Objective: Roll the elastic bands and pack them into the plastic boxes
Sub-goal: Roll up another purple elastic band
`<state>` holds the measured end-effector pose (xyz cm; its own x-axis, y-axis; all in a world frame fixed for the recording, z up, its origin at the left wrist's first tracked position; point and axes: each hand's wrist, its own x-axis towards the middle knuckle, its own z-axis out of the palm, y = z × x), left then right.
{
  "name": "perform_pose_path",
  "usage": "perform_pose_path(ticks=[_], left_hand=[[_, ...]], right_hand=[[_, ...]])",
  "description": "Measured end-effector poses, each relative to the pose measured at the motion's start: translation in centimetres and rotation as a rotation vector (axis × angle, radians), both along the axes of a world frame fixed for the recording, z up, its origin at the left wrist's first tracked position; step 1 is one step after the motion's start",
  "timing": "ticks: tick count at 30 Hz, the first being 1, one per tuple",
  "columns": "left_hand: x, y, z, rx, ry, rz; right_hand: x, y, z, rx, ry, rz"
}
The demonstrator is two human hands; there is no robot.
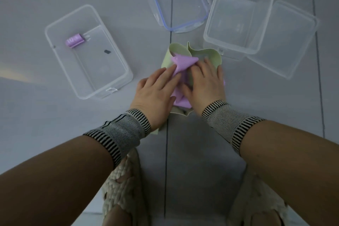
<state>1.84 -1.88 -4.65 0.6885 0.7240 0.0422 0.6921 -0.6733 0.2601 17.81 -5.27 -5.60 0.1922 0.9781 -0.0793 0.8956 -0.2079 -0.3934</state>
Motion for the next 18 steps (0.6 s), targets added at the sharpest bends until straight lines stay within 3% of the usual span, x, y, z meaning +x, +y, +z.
perform_pose_path(ticks=[4, 10, 18], left_hand=[[0.1, -0.1, 0.8, -0.008, 0.018, 0.011], [0.1, 0.0, 1.8, -0.124, 0.106, 0.045], [1.8, 2.5, 10.3, -0.079, -0.077, 0.042]], right_hand=[[0.3, 0.6, 0.5, 0.149, -0.014, -0.062], [1.5, 0.8, 1.5, 0.143, -0.024, 0.031], [2.5, 0.9, 11.6, 0.144, 0.063, 0.172]])
